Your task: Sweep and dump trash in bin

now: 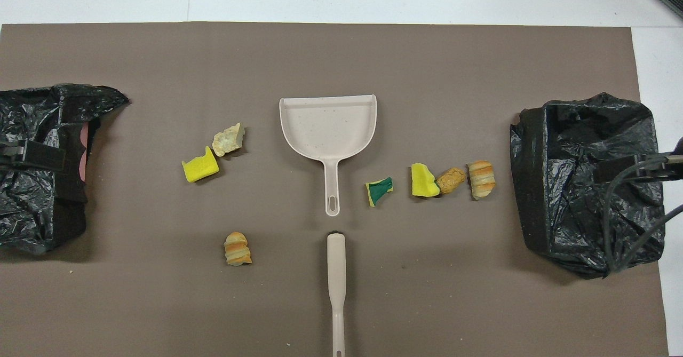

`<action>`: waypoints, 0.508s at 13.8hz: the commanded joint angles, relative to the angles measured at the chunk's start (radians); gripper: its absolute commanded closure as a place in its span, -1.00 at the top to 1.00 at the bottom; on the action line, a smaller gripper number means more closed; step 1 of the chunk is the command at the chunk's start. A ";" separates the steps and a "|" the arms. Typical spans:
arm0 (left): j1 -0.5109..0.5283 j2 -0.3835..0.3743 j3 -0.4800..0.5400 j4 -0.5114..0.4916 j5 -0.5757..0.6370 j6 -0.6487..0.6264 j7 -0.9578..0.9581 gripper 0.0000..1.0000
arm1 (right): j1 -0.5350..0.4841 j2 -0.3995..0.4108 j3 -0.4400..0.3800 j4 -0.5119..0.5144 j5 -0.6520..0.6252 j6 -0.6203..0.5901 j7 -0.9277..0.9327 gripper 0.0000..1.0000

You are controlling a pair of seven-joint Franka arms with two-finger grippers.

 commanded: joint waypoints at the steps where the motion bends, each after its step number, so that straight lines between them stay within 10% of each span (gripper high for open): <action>1: -0.002 -0.024 0.002 -0.014 -0.010 -0.036 0.002 1.00 | -0.008 -0.029 0.005 -0.036 -0.018 0.030 -0.004 1.00; 7: 0.007 -0.019 0.005 -0.006 -0.010 -0.022 0.006 1.00 | -0.008 -0.018 0.005 0.002 -0.007 -0.004 -0.003 1.00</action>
